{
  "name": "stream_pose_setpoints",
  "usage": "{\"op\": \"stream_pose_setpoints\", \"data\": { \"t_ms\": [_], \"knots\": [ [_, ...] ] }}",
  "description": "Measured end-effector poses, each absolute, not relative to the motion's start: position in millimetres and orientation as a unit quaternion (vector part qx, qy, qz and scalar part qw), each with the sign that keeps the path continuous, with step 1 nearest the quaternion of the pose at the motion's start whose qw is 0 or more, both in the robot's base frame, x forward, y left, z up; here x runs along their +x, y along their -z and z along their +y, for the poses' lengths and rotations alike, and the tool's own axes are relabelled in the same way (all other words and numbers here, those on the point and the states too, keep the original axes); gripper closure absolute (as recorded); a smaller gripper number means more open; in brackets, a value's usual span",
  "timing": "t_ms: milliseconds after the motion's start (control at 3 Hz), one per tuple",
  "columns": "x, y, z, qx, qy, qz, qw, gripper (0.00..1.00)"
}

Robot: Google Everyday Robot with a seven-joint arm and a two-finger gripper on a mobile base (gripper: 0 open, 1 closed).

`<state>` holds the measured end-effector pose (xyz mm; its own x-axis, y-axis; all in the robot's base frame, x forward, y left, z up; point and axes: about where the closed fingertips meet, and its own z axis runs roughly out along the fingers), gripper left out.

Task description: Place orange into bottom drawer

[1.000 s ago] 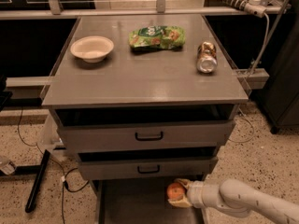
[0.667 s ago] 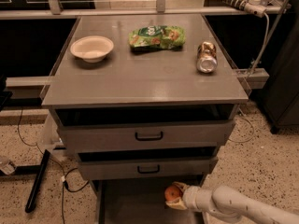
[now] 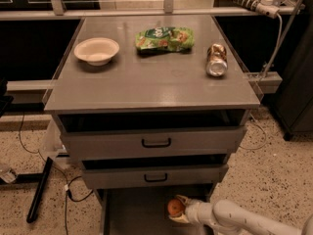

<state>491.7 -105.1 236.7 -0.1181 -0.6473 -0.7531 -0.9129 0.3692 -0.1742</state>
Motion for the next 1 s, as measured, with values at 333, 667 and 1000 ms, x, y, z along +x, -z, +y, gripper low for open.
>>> {"op": "stream_pose_setpoints", "data": {
  "t_ms": [333,667,1000],
  "knots": [
    [485.5,-222.8,-97.5,-0.541,-0.173,0.725,0.389,1.00],
    [475.1,-195.2,-86.7,-0.550,-0.187,0.711,0.397,1.00],
    [471.5,-169.6,-79.0,-0.546,-0.201,0.700,0.414,1.00]
  ]
}}
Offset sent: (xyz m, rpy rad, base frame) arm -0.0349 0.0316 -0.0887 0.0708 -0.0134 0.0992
